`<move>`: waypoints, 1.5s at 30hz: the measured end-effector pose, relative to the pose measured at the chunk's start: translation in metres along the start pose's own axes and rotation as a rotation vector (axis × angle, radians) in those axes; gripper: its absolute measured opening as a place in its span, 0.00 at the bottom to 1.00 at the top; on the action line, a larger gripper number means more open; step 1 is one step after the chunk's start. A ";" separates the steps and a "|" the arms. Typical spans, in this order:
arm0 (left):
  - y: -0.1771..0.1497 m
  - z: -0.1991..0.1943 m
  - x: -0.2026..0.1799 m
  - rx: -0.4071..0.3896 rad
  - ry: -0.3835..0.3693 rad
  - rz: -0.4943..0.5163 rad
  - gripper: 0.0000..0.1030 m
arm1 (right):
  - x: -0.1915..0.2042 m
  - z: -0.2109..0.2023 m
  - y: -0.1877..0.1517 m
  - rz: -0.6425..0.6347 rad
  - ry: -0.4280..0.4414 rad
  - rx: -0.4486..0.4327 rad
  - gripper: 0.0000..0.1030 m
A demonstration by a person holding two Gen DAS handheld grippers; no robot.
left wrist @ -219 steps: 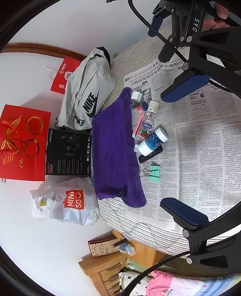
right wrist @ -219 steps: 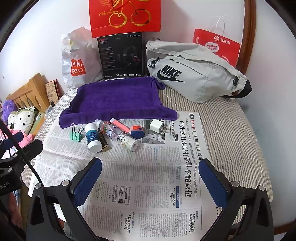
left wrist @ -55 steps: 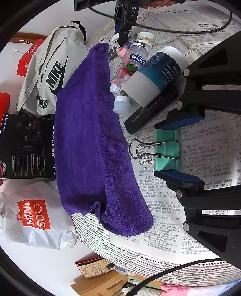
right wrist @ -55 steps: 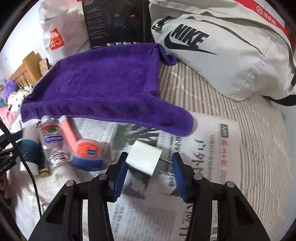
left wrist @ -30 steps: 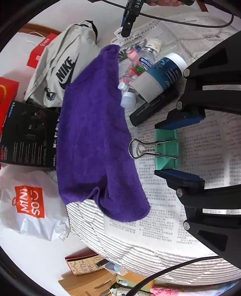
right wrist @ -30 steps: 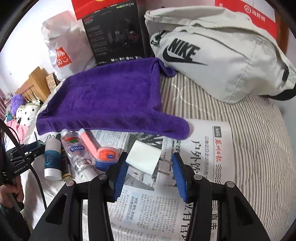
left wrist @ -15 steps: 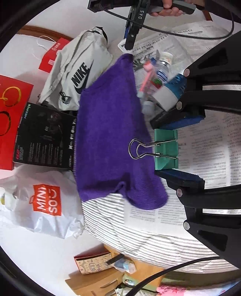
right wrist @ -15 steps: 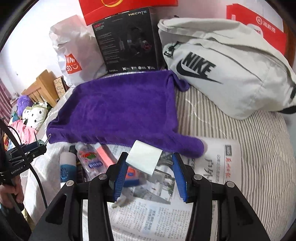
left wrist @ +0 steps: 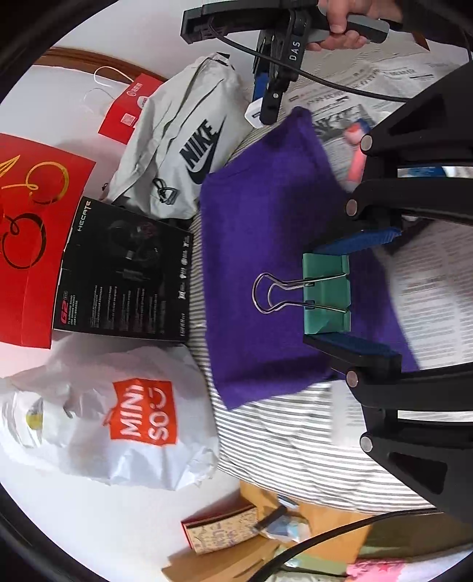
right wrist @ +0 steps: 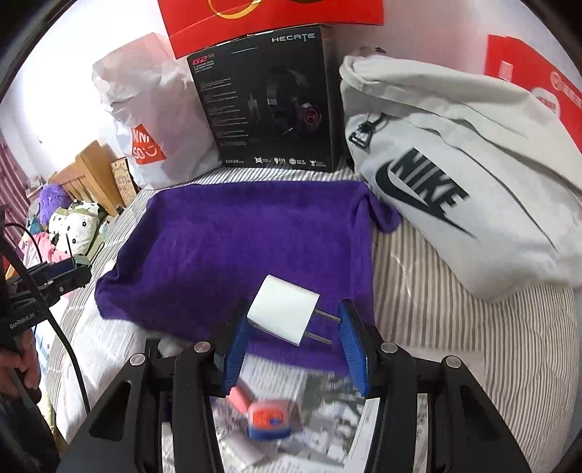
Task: Organize rigid objects
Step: 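Carry clip and plug onto the purple towel and open both tools to release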
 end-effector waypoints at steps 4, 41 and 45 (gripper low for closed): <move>0.019 0.023 -0.002 0.001 -0.026 -0.009 0.38 | -0.003 0.016 0.021 -0.009 0.001 -0.003 0.46; 0.031 0.156 -0.001 0.209 0.056 0.041 0.53 | -0.016 0.148 0.056 -0.100 -0.073 0.162 0.54; 0.022 0.153 -0.006 0.215 0.076 0.070 0.67 | -0.012 0.145 0.049 -0.105 -0.056 0.180 0.61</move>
Point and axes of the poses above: each gripper's, at about its wrist camera, not at the fingertips, and z roughly the way its jaws point, x to its left, y to its top, the point moved 6 cm from there along z, roughly the way its jaws point, and after that the axes turned 4 degrees about -z, right-handed, at the moved point
